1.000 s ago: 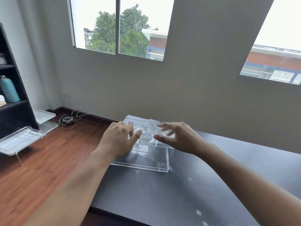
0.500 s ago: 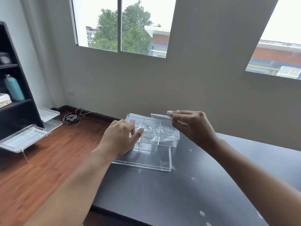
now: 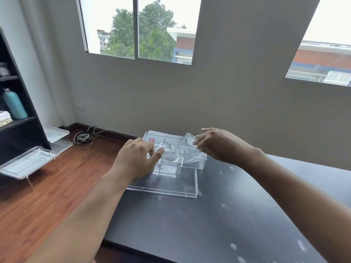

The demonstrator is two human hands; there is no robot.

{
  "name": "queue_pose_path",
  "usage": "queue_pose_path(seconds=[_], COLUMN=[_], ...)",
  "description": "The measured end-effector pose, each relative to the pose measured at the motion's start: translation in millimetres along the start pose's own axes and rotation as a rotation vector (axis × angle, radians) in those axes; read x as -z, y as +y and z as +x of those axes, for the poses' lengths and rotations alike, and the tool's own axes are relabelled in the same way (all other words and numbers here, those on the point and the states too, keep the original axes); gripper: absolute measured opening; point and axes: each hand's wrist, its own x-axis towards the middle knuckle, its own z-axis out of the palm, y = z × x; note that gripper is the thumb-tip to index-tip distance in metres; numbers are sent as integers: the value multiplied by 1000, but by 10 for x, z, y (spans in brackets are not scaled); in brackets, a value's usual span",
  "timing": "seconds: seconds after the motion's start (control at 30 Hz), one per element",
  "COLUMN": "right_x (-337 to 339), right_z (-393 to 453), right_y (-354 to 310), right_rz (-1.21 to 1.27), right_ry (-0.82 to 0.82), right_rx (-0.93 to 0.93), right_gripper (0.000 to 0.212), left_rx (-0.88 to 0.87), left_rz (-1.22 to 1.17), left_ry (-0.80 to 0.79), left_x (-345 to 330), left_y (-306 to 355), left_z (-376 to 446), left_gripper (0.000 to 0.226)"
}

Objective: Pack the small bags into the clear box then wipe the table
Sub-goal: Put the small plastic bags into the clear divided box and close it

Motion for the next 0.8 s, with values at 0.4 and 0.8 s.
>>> queue_pose_path(seconds=[0.4, 0.8], right_x=[328, 288], right_z=[283, 387], right_y=[24, 33], right_rz=[-91, -291], right_ry=[-282, -428], right_rx=[90, 273], right_gripper=[21, 38], left_rx=[61, 42], left_rz=[4, 36], left_ry=[-17, -4], left_x=[-32, -57], left_y=[-23, -49], left_z=[5, 29], left_gripper=[43, 53])
